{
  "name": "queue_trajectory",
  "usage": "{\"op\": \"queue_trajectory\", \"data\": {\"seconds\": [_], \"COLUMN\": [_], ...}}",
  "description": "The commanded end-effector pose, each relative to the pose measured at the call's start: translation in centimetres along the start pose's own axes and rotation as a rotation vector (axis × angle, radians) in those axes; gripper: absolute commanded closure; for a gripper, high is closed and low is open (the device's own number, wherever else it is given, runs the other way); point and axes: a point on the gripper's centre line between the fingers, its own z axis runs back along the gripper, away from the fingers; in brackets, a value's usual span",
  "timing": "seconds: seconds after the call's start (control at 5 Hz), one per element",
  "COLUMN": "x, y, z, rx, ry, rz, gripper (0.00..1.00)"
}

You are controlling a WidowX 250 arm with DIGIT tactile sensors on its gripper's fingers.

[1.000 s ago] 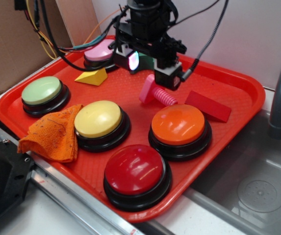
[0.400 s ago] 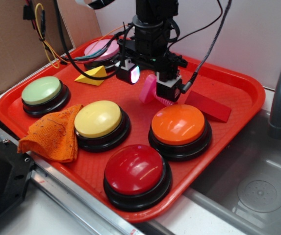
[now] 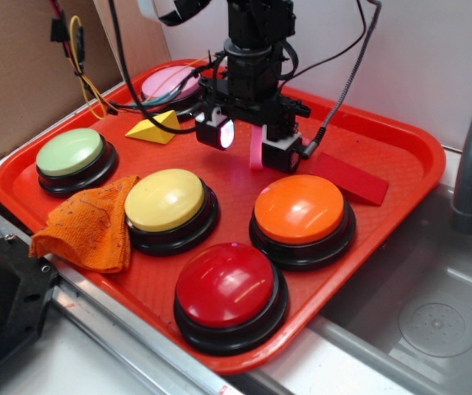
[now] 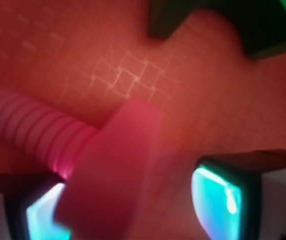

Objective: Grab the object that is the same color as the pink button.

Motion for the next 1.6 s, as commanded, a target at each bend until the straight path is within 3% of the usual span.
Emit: {"op": "queue_trajectory", "data": {"seconds": [0.0, 0.2, 0.4, 0.6, 0.8, 1.0, 1.4], "x": [1.7, 1.6, 1.5, 1.1, 0.0, -1.3, -4.3], "y": [0.3, 0.1, 0.2, 1.0, 2.5, 5.0, 8.3], "z": [0.9, 1.0, 2.3, 5.1, 8.2, 10.9, 14.8], "rx": [0.008, 0.001, 0.023, 0.014, -0.022, -0.082, -0.100], "ry": [-0.043, -0.042, -0.010, -0.019, -0.064, -0.065, -0.160], "rz": [0.010, -0.008, -0.076, -0.170, -0.207, -0.270, -0.372], "gripper": [0.95, 1.00, 1.00, 1.00, 1.00, 1.00, 1.00]}}
